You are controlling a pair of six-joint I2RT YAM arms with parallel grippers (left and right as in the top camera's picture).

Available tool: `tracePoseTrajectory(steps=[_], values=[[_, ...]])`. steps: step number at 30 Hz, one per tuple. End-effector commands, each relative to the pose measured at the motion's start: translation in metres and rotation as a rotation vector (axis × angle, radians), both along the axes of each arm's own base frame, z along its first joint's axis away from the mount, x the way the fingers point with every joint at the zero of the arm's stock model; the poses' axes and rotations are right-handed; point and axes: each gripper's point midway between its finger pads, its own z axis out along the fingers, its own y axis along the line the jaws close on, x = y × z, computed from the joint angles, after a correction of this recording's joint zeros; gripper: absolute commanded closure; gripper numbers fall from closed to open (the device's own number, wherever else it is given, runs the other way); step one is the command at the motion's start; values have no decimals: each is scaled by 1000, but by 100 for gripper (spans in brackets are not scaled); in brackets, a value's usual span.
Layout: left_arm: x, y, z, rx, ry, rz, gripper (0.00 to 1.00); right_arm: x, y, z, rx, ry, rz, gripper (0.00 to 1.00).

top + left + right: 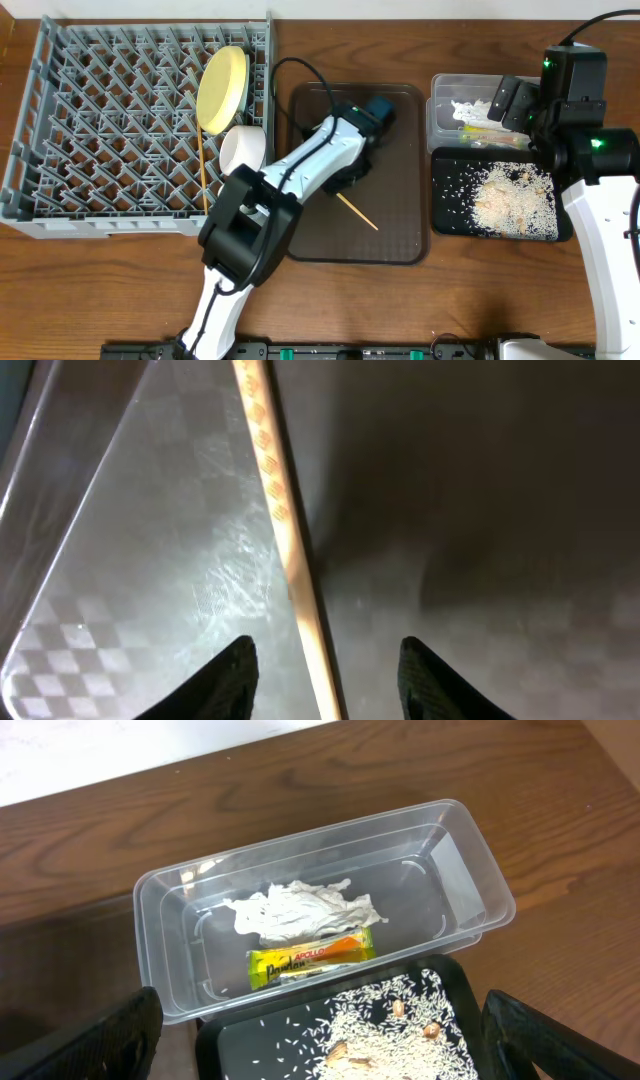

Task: Sort waste into correct bins and load items into the dishwasher
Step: 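Return the left gripper to the remaining chopstick and grasp it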

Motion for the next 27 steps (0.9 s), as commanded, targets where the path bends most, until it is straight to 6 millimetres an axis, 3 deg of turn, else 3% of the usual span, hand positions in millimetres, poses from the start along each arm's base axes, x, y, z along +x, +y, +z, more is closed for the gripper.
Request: tracePoseTrajectory(steps=[1,10,16,20,22,27], values=[[-6,2,-11,-24,43,48,54,-2,-6,3,-5,-8,-29,1],[-14,-6,-23,-71,75,41,54,-2,-6,3,-4,-8,-29,1],[-16,-6,-26,-79,83,42,66,-2,-6,3,-5,-8,-29,1],[-16,-6,-26,-78,83,42,80,-2,-6,3,-5,-8,-29,1],[-15,-6,-26,-75,80,42,92,-2,-7,3,-5,-8,-29,1],[-11,-8,-27,-80,63,-11,93,-2,-7,3,-5,-8,-29,1]])
